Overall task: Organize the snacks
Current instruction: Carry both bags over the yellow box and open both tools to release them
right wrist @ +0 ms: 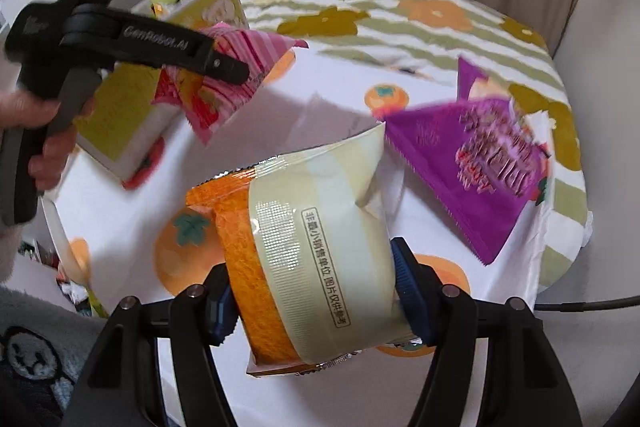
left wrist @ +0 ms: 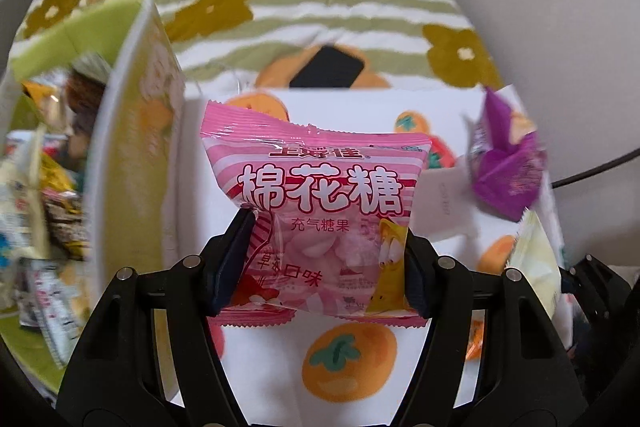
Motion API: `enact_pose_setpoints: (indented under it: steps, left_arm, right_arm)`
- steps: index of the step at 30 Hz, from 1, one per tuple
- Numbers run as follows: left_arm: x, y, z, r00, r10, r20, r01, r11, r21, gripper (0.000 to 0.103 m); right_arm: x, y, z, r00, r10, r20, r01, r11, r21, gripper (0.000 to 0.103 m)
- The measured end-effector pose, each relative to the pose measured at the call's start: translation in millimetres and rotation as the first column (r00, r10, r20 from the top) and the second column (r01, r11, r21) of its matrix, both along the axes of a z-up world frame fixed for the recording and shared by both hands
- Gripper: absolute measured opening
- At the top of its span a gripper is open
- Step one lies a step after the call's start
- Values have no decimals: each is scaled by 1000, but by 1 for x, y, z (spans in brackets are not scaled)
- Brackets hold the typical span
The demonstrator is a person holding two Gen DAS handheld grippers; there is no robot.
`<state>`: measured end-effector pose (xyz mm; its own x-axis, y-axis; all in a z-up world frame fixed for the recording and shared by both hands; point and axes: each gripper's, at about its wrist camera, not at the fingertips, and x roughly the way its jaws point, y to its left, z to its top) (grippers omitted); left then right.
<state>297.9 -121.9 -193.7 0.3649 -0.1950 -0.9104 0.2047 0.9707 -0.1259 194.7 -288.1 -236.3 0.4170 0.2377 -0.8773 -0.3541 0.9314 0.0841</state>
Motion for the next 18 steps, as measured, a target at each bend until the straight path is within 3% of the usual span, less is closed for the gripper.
enact_pose_setpoints:
  steps: [8,12,18]
  left_arm:
    - [-27,54,92,984,25,177,-19,999,-33,63]
    - [-33,103,122,968,86,234,-77,996,-48,63]
    - [-30,175,138,951,174,256,-167,985,-49,63]
  right_arm:
    - [16,40,70,991,-104,82,96,991,90,63]
    - [23,77,97,988,-85,130,71,991,113,62]
    - [39,142,125,987,-42,157,16,986,165,62]
